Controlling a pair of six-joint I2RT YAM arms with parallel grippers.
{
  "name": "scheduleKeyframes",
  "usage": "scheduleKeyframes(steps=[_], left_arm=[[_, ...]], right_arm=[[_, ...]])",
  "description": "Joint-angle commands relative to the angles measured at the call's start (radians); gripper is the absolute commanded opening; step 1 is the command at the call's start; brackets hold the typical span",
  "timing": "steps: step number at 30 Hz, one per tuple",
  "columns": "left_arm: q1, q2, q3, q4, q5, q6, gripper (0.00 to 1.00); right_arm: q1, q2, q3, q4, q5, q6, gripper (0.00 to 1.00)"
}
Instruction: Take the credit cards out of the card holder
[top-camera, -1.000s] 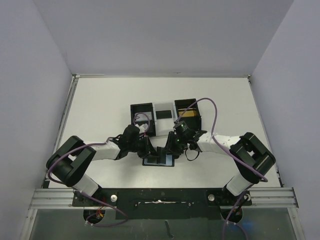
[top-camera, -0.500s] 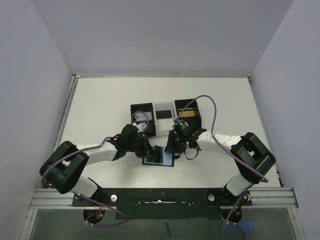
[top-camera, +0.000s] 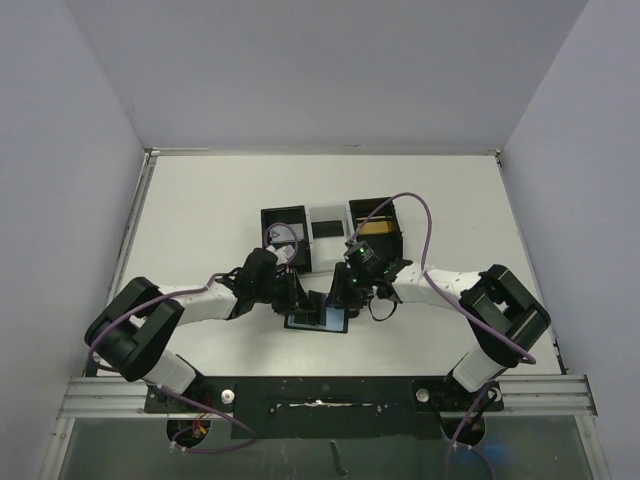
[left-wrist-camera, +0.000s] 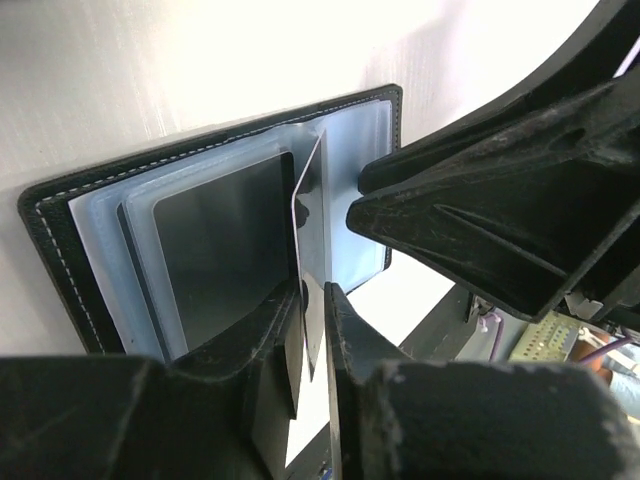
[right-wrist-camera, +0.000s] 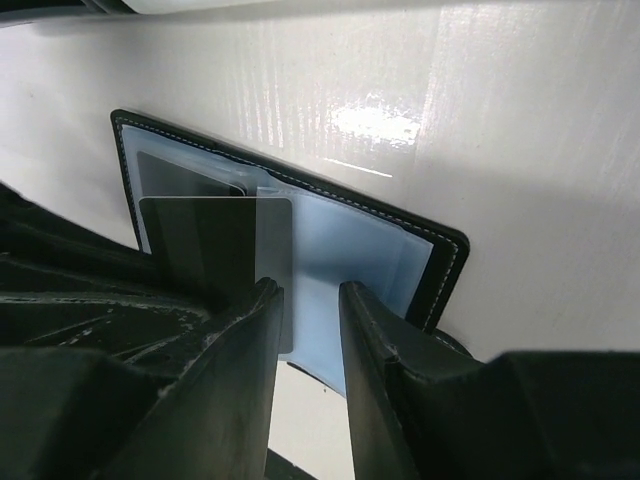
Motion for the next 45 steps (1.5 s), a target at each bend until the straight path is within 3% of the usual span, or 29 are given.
scheduleKeyframes(steps=[1,4,10,20,28,38,45], left_arm=[[-0.002,0.049,0.027,0.115,0.077,-0.019,0.17],[-0.014,0.073,0.031,0.132,0.091,-0.029,0.17],[-0.017,0.023,0.027,0.054,-0.009,-0.031,0.01],[0.000,-0.170,0.026,-0.153,-0.176,0.026,0.00],[0.024,-0.336,0.004,-0.240,-0.283,0.029,0.00],[0.053,-0.471,-0.009,-0.291,-0.386,0.027,0.00],[0.063,-0.487,-0.029,-0.279,-0.374,0.025,0.00]], right_arm=[[0.004,0.009,-0.025,0.042,-0.025,0.015,0.31],[0.004,0.016,-0.022,0.035,-0.024,0.014,0.31],[0.006,0.009,0.012,-0.056,0.069,-0.019,0.31],[0.007,-0.011,0.078,-0.171,0.165,-0.089,0.30],[0.026,-0.071,0.121,-0.087,0.099,-0.097,0.30],[0.075,0.027,0.126,0.108,-0.056,-0.052,0.29],[0.059,0.090,0.111,0.071,-0.067,-0.065,0.31]])
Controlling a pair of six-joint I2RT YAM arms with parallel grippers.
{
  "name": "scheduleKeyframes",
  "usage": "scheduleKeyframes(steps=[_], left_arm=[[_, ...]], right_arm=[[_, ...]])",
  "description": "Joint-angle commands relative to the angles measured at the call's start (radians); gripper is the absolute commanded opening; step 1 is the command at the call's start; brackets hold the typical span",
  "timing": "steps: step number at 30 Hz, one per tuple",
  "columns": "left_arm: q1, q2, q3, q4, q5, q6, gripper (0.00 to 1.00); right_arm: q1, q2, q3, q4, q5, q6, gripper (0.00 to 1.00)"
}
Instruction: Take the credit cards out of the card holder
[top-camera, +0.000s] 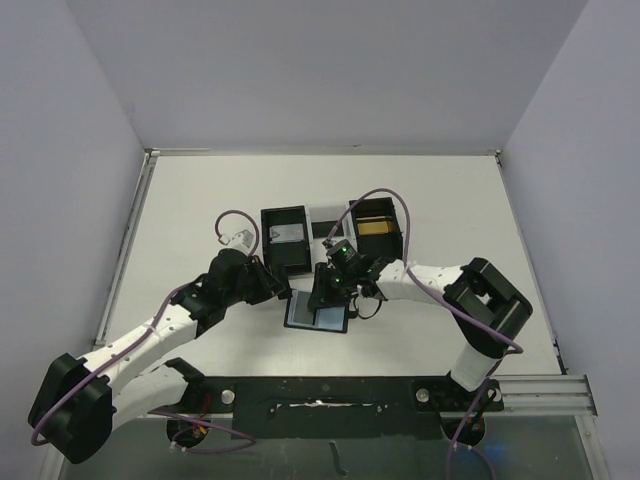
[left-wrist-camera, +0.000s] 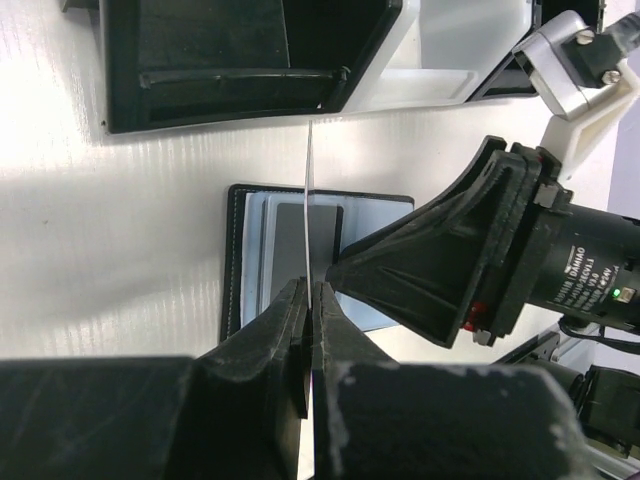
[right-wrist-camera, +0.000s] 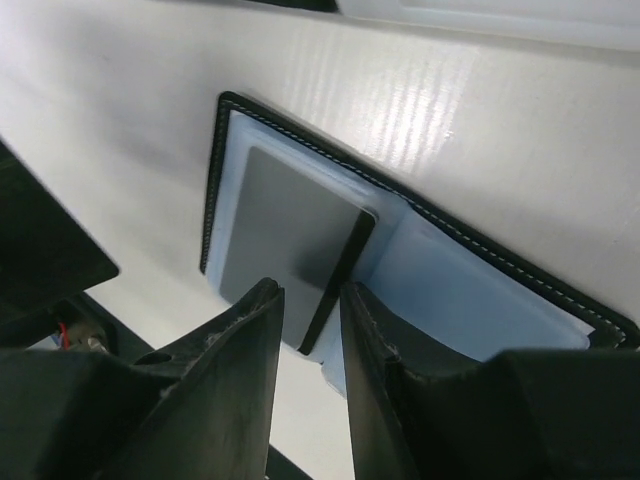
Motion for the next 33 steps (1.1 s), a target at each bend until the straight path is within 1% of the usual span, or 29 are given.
scheduleKeyframes(steps=[1,5,8,10,13,15,17,19,21,23,25,28,30,33], left_arm=[[0.009,-0.015,-0.003,0.026,-0.003,0.014,0.00],[0.010,-0.010,-0.005,0.050,0.016,0.017,0.00],[0.011,0.001,0.001,0.076,0.045,0.031,0.00],[0.011,0.006,0.006,0.092,0.062,0.036,0.00],[0.013,0.003,0.001,0.129,0.094,0.040,0.00],[0.013,-0.002,-0.007,0.159,0.115,0.039,0.00],[0.014,-0.014,-0.018,0.197,0.141,0.036,0.00],[0.014,-0.030,-0.026,0.223,0.155,0.034,0.00],[0.018,-0.048,-0.040,0.263,0.177,0.034,0.00],[0.027,-0.061,-0.061,0.320,0.218,0.029,0.00],[0.035,-0.064,-0.075,0.389,0.265,0.016,0.00],[0.042,-0.055,-0.091,0.495,0.344,-0.012,0.00],[0.045,-0.043,-0.100,0.577,0.388,-0.037,0.00],[0.048,-0.016,-0.103,0.696,0.464,-0.080,0.00]], right_arm=[[-0.012,0.009,0.014,-0.005,0.003,-0.015,0.32],[-0.017,-0.042,0.022,-0.034,0.020,-0.052,0.34],[-0.021,-0.098,0.036,-0.040,0.032,-0.079,0.38],[-0.028,-0.150,0.043,-0.050,0.059,-0.093,0.43],[-0.052,-0.216,0.030,-0.045,0.091,-0.108,0.55],[-0.078,-0.266,0.000,-0.006,0.103,-0.111,0.61],[-0.118,-0.320,-0.056,0.069,0.094,-0.114,0.67],[-0.144,-0.389,-0.142,0.201,0.078,-0.138,0.70],[-0.152,-0.471,-0.246,0.327,0.097,-0.150,0.73],[-0.181,-0.545,-0.271,0.347,0.099,-0.158,0.73],[-0.241,-0.568,-0.262,0.309,0.021,-0.147,0.73],[-0.351,-0.547,-0.258,0.346,-0.185,-0.103,0.72],[-0.375,-0.525,-0.266,0.415,-0.298,-0.063,0.69],[-0.369,-0.505,-0.287,0.521,-0.402,0.002,0.66]])
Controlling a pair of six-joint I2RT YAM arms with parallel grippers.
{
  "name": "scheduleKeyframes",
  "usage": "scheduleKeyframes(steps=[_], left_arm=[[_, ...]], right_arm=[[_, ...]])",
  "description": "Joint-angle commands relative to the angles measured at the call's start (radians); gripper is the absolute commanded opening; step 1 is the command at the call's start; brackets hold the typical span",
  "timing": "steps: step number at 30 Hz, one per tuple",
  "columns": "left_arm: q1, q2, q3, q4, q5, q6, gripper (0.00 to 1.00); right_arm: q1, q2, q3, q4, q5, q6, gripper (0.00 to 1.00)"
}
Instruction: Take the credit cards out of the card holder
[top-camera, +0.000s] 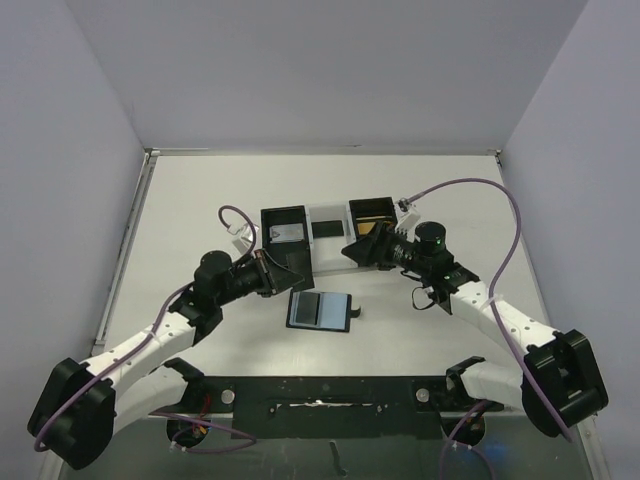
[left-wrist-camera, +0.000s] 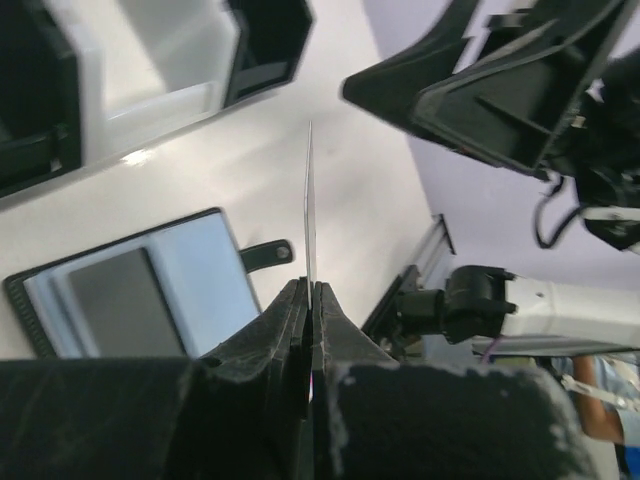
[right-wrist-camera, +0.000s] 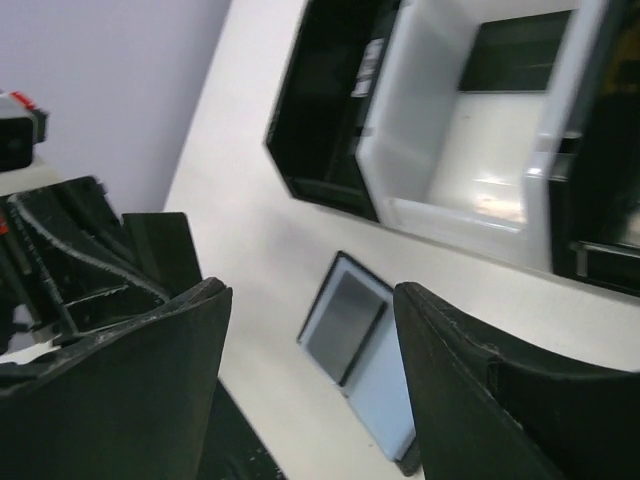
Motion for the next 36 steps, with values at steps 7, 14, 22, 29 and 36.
scheduleKeyframes(steps=[7,14,22,29,36], left_arm=[[0.007,0.080,-0.003,0.451,0.238,-0.120,0.00],[0.005,0.110,0.020,0.492,0.292,-0.131,0.00],[0.003,0.129,0.031,0.520,0.318,-0.147,0.00],[0.003,0.139,0.036,0.558,0.327,-0.170,0.00],[0.005,0.124,0.040,0.510,0.321,-0.159,0.07]], right_arm=[[0.041,0.052,-0.009,0.396,-0.329,0.192,0.62],[0.080,0.110,0.015,0.507,-0.389,0.248,0.51],[0.095,0.141,0.015,0.621,-0.439,0.309,0.38],[0.115,0.175,0.029,0.681,-0.471,0.336,0.21],[0.096,0.160,0.008,0.703,-0.469,0.352,0.00]])
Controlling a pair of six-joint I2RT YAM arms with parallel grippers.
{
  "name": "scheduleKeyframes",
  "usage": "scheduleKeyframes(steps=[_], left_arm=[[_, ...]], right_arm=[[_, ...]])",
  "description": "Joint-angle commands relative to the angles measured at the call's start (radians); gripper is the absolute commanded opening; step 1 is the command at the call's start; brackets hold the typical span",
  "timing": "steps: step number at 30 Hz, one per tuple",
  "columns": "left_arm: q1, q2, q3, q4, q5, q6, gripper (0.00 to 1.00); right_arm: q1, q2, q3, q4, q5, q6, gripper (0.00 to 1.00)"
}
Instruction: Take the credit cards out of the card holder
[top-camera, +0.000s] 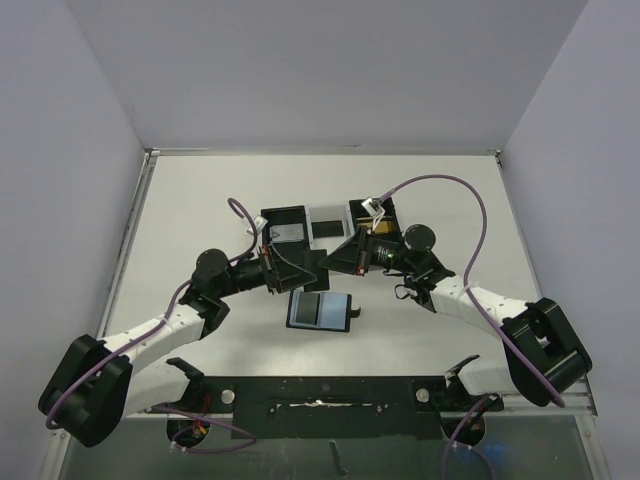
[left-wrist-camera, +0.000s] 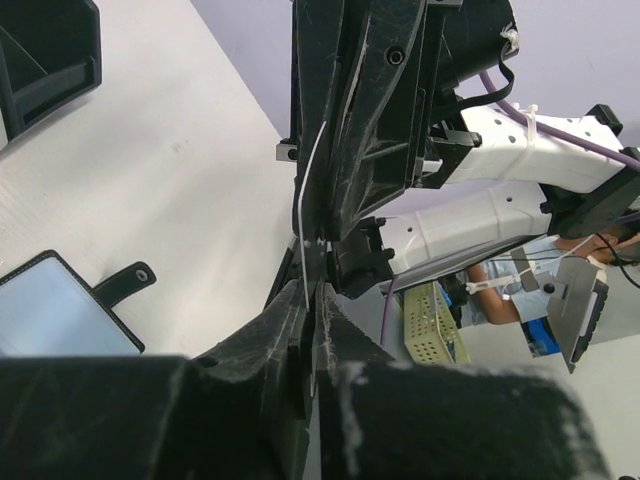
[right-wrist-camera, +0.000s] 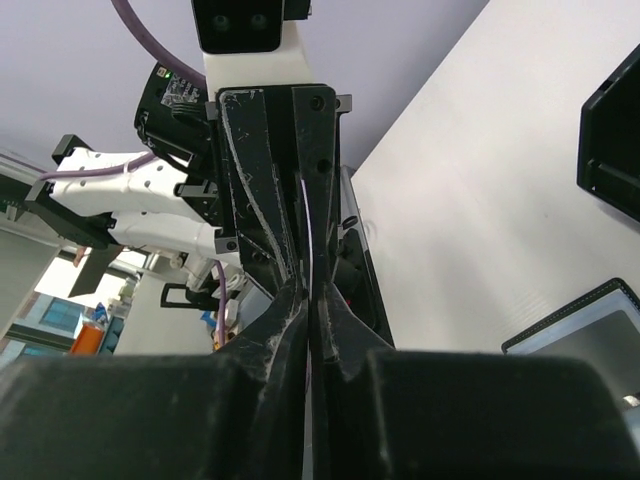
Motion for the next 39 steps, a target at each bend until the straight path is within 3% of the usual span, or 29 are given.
scheduleKeyframes(steps=[1,5,10,12,17,21,26,39], left_arm=[[0.004,-0.021,0.044,0.003,0.004,0.024,0.12],[0.004,-0.051,0.046,-0.058,-0.011,0.057,0.15],[0.004,-0.066,0.043,-0.074,-0.013,0.070,0.01],[0.004,-0.062,0.042,-0.057,-0.004,0.070,0.00],[0.004,-0.051,0.043,-0.001,0.010,0.052,0.00],[0.003,-0.052,0.043,0.031,0.005,0.043,0.00],[0.003,-0.046,0.043,0.060,0.011,0.030,0.00],[0.004,-0.034,0.054,0.048,0.021,0.030,0.00]], right_arm=[[-0.013,-0.020,0.018,0.090,-0.016,0.018,0.00],[-0.021,-0.023,0.014,0.089,-0.017,0.020,0.00],[-0.021,-0.016,0.014,0.099,-0.012,0.025,0.00],[-0.022,-0.008,0.016,0.112,-0.019,0.035,0.00],[-0.020,-0.001,0.000,0.134,-0.038,0.048,0.23],[-0.017,-0.004,-0.014,0.141,-0.056,0.048,0.31],[-0.005,0.020,-0.001,0.153,-0.078,0.048,0.27],[0.003,0.056,0.009,0.249,-0.068,0.093,0.00]])
